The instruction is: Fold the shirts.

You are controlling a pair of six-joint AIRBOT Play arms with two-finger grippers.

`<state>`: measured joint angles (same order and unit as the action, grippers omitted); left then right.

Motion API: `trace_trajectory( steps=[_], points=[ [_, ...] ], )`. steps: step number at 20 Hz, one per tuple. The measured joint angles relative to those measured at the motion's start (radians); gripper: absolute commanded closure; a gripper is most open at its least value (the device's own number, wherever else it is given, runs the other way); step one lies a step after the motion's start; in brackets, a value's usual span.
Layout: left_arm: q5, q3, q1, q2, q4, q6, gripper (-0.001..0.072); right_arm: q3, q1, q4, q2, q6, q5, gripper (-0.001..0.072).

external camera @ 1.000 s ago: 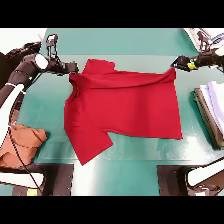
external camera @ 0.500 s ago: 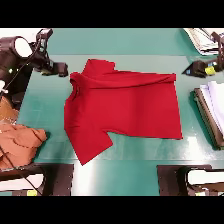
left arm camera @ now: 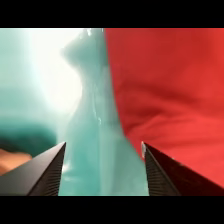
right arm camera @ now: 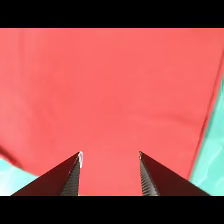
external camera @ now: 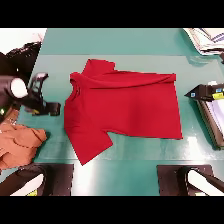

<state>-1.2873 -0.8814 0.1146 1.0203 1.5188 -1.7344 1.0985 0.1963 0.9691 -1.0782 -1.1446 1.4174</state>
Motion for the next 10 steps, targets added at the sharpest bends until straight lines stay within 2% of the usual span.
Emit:
trace_trajectory(
  steps=[5, 9, 10],
  points=[
    [0.192, 0.227, 0.001, -0.044, -0.14, -0.031, 0.0136, -0.072, 0.002, -0.025, 0.112, 0.001, -0.013, 0.0297],
    [0.317, 0.303, 0.001, -0.047, -0.203, -0.037, 0.0137, -0.085, 0.003, -0.031, 0.175, 0.0, -0.021, 0.0297],
    [0.338, 0.311, 0.001, -0.047, -0.213, -0.037, 0.0171, -0.087, 0.003, -0.032, 0.187, -0.004, -0.023, 0.0297]
  ],
)
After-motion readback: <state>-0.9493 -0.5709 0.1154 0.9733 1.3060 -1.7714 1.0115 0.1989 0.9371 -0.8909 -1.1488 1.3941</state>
